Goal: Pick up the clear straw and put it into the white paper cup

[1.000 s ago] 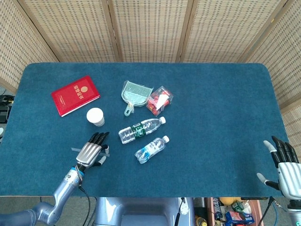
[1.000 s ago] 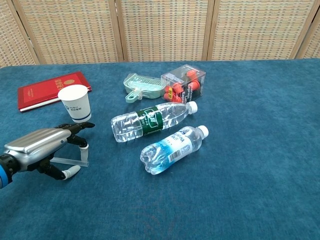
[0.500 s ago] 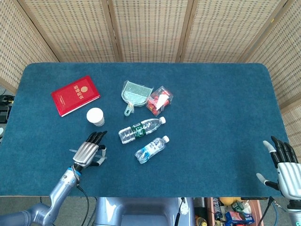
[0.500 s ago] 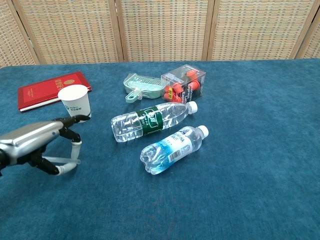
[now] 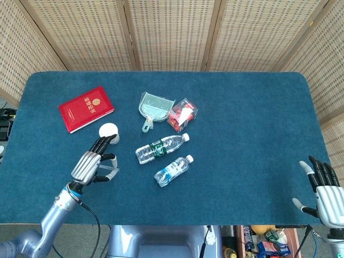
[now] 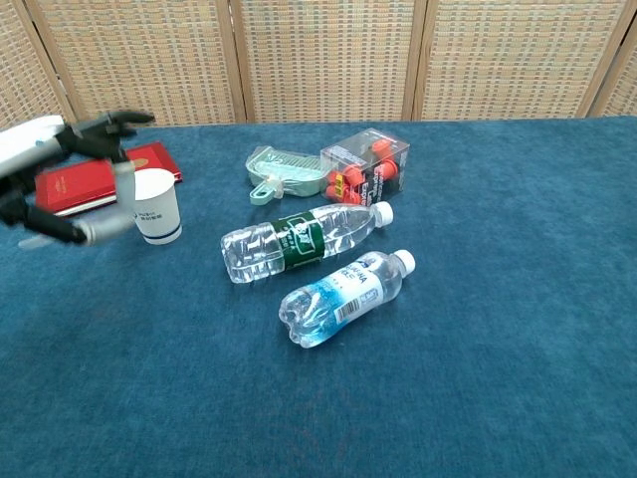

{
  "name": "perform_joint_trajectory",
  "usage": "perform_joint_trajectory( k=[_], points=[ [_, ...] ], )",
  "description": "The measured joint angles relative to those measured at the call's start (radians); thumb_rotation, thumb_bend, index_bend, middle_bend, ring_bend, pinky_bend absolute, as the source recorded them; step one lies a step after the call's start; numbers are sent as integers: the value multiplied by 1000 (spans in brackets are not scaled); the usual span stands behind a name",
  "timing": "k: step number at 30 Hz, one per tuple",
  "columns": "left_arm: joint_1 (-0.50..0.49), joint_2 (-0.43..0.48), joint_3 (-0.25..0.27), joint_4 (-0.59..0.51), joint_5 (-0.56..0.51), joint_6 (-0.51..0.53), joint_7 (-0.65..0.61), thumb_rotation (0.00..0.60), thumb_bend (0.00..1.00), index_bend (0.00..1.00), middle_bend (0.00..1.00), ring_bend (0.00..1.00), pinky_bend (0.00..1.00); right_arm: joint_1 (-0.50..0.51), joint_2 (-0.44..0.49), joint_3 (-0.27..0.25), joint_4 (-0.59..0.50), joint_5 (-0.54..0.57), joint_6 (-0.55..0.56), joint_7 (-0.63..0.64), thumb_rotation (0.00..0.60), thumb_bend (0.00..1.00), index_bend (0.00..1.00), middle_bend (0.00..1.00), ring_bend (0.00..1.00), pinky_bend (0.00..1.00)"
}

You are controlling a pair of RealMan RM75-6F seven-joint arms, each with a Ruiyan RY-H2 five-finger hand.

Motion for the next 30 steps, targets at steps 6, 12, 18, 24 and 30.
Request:
perform_joint_trajectory(
  k=[6, 12, 18, 24, 30],
  points=[
    [-27, 15, -68, 29, 10, 44, -291, 600, 376, 657, 0, 0, 0, 3, -3, 1, 0, 6, -7, -8, 600, 0, 0, 0, 0, 0],
    [-72, -6, -139, 149, -4, 66, -612, 600, 376, 657, 0, 0, 0, 10, -5, 4, 0, 22, -27, -14, 600, 0, 0, 0, 0, 0],
    [-109, -74, -180, 287, -31, 79, -741, 600, 376, 657, 0, 0, 0, 19, -7, 8, 2, 38, -48, -13, 600, 0, 0, 0, 0, 0],
    [-144, -156, -197, 422, -65, 57, -877, 600, 376, 657, 0, 0, 0, 27, -4, 19, 10, 70, -69, 5, 600, 0, 0, 0, 0, 0],
    [-180, -247, -218, 572, -109, 18, -1009, 600, 375, 657, 0, 0, 0, 32, -3, 24, 18, 86, -82, 16, 600, 0, 0, 0, 0, 0]
  ],
)
